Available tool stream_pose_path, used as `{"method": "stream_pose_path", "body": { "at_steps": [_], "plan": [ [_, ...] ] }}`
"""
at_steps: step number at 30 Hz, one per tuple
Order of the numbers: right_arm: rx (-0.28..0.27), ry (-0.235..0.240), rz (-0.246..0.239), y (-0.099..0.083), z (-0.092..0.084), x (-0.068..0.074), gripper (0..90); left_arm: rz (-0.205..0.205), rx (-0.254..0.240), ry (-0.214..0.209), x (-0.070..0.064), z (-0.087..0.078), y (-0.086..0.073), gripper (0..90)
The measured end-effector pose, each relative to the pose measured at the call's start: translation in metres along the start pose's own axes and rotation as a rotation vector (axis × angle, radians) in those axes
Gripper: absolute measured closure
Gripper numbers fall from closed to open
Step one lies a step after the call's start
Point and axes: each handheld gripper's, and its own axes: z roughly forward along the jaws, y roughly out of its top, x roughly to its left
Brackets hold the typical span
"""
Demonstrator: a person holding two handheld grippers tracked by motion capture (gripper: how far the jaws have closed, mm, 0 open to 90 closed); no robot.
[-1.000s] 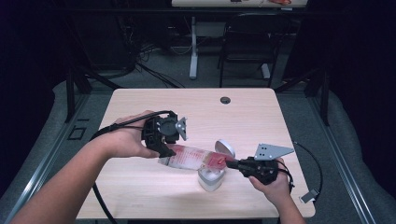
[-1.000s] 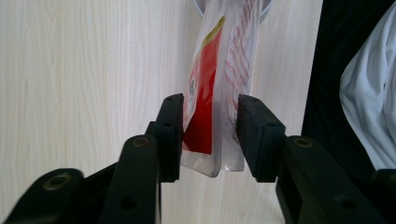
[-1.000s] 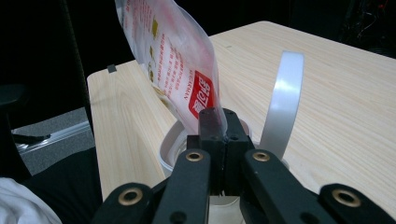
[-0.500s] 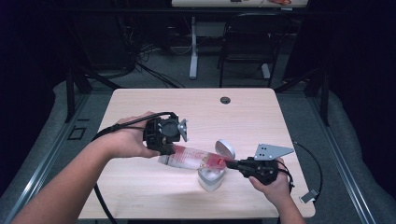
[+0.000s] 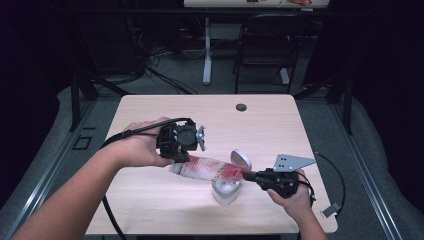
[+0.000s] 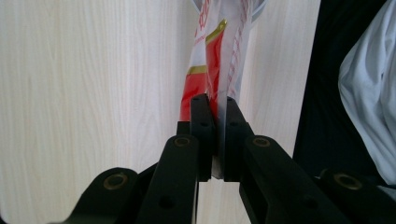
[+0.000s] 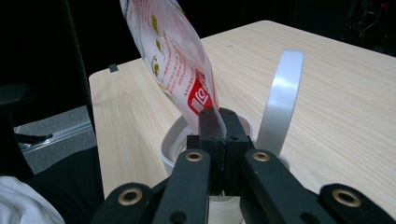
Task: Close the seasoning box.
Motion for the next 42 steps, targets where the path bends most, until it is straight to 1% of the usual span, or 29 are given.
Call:
{"method": "stream_pose_path", "body": {
  "at_steps": [1,6,8,9,10,13,15,18,24,25,26,27,28,29,30,33,35,37,38,40,41,42],
  "plan": [
    [0.000,0.001,0.001,0.000,0.000,0.000,90.0,0.002,0.004,0.008,0.000,-0.001,0.001,87.2],
    [0.000,-0.003,0.003,-0.001,-0.001,-0.001,90.0,0.014,0.008,0.016,-0.001,-0.004,0.006,87.3],
    [-0.005,0.001,0.011,-0.002,-0.001,-0.001,90.0,0.018,0.020,0.021,-0.001,-0.005,0.009,87.4],
    [-0.003,0.002,0.010,-0.002,-0.001,-0.002,90.0,0.019,0.018,0.027,-0.002,-0.005,0.009,87.3],
    [-0.002,0.000,0.009,-0.002,-0.001,-0.002,90.0,0.026,0.030,0.028,-0.002,-0.007,0.011,87.3],
    [-0.002,0.000,0.010,-0.003,-0.001,-0.002,90.0,0.027,0.023,0.036,-0.002,-0.007,0.012,87.4],
    [-0.001,0.000,0.011,-0.003,-0.002,-0.002,90.0,0.031,0.030,0.036,-0.002,-0.009,0.013,87.4],
    [-0.004,0.002,0.013,-0.003,-0.002,-0.002,90.0,0.030,0.019,0.042,-0.002,-0.010,0.013,87.4],
    [-0.004,0.002,0.013,-0.003,-0.002,-0.002,90.0,0.033,0.027,0.038,-0.002,-0.012,0.014,87.4],
    [-0.003,0.003,0.014,-0.003,-0.002,-0.002,90.0,0.031,0.021,0.042,-0.003,-0.011,0.015,87.3],
    [-0.004,0.004,0.014,-0.003,-0.002,-0.002,90.0,0.034,0.029,0.033,-0.002,-0.012,0.015,87.4],
    [-0.003,0.003,0.014,-0.003,-0.002,-0.002,90.0,0.037,0.027,0.033,-0.002,-0.012,0.015,87.4],
    [-0.003,0.002,0.013,-0.003,-0.002,-0.002,90.0,0.039,0.030,0.043,-0.003,-0.013,0.016,87.4],
    [-0.003,0.002,0.014,-0.003,-0.002,-0.003,90.0,0.037,0.025,0.044,-0.003,-0.012,0.016,87.4],
    [-0.005,0.003,0.015,-0.003,-0.002,-0.003,90.0,0.040,0.031,0.046,-0.003,-0.013,0.017,87.4],
    [-0.004,0.002,0.015,-0.003,-0.002,-0.003,90.0,0.043,0.028,0.053,-0.003,-0.014,0.018,87.3],
    [-0.007,0.003,0.016,-0.003,-0.002,-0.003,90.0,0.045,0.033,0.045,-0.003,-0.015,0.018,87.3],
    [-0.008,0.001,0.015,-0.003,-0.003,-0.003,90.0,0.047,0.034,0.048,-0.003,-0.016,0.019,87.3],
    [-0.009,0.000,0.015,-0.003,-0.003,-0.003,90.0,0.047,0.031,0.059,-0.004,-0.017,0.019,87.4],
    [-0.012,0.003,0.015,-0.003,-0.002,-0.002,90.0,0.046,0.032,0.058,-0.004,-0.017,0.019,87.3],
    [-0.013,0.003,0.015,-0.002,-0.002,-0.002,90.0,0.046,0.035,0.048,-0.003,-0.018,0.019,87.3],
    [-0.014,0.003,0.015,-0.002,-0.002,-0.002,90.0,0.047,0.032,0.051,-0.003,-0.018,0.019,87.3]
  ]
}}
